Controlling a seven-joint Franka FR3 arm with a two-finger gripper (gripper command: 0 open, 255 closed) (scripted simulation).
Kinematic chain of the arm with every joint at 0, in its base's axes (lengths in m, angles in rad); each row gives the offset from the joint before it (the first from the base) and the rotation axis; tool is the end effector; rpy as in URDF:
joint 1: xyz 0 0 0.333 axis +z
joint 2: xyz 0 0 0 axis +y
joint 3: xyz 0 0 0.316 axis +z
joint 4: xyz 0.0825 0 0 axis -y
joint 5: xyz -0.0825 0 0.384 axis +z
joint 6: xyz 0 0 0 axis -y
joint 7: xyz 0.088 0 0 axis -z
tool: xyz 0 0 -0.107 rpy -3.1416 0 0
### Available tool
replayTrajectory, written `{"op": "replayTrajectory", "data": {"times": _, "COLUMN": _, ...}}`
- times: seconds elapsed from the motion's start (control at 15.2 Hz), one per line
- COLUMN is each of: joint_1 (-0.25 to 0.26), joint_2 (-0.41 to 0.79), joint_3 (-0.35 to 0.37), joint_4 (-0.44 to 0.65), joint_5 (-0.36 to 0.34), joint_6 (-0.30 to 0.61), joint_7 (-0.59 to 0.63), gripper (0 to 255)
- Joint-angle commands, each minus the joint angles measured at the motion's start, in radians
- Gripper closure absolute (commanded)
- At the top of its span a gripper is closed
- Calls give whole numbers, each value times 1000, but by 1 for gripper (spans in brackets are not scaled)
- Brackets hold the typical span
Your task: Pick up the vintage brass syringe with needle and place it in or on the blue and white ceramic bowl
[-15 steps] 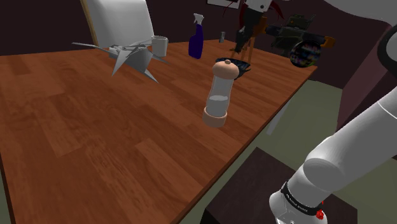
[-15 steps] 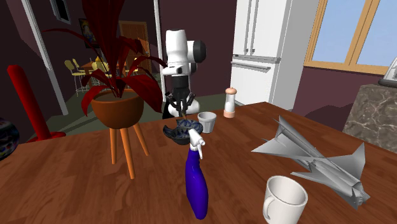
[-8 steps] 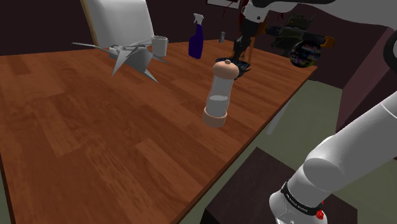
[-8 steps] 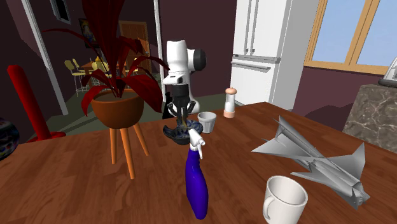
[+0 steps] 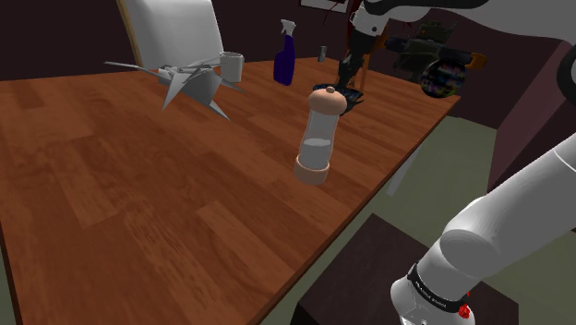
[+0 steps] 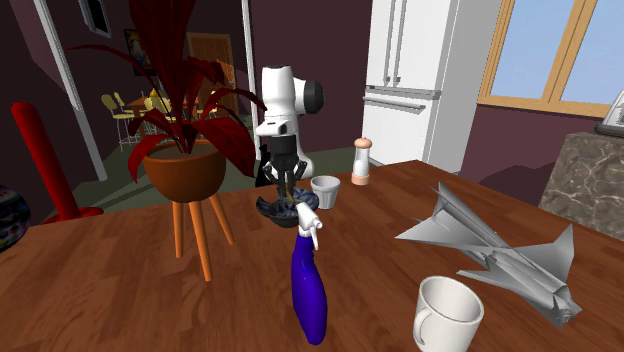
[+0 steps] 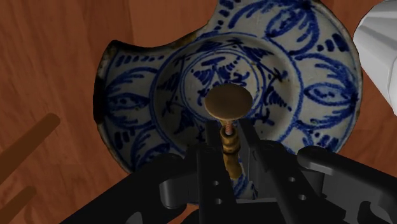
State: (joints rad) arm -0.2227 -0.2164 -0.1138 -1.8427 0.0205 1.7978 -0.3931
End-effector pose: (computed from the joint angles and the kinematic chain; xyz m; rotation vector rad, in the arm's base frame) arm 0.4763 -0.1710 0.6293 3.1098 0.0844 0.2727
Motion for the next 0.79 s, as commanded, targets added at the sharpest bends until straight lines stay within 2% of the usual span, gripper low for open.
{"op": "replayTrajectory", "data": {"times": 0.0, "joint_1": 0, "joint_2": 0, "joint_3": 0, "joint_4": 0, "joint_5": 0, "joint_6": 0, "joint_7": 0, "gripper": 0}}
{"op": "replayTrajectory", "data": {"times": 0.33, "joint_1": 0, "joint_2": 0, "joint_3": 0, "joint_4": 0, "joint_5": 0, "joint_6": 0, "joint_7": 0, "gripper": 0}}
{"op": "replayTrajectory", "data": {"times": 0.59, "joint_1": -1, "joint_2": 8, "joint_3": -2, "joint_4": 136, "joint_5": 1, "joint_6": -129, "joint_7": 0, "gripper": 0}}
{"op": "replayTrajectory", "data": {"times": 0.73, "joint_1": -1, "joint_2": 8, "joint_3": -2, "joint_4": 136, "joint_5": 0, "joint_6": -129, "joint_7": 0, "gripper": 0}}
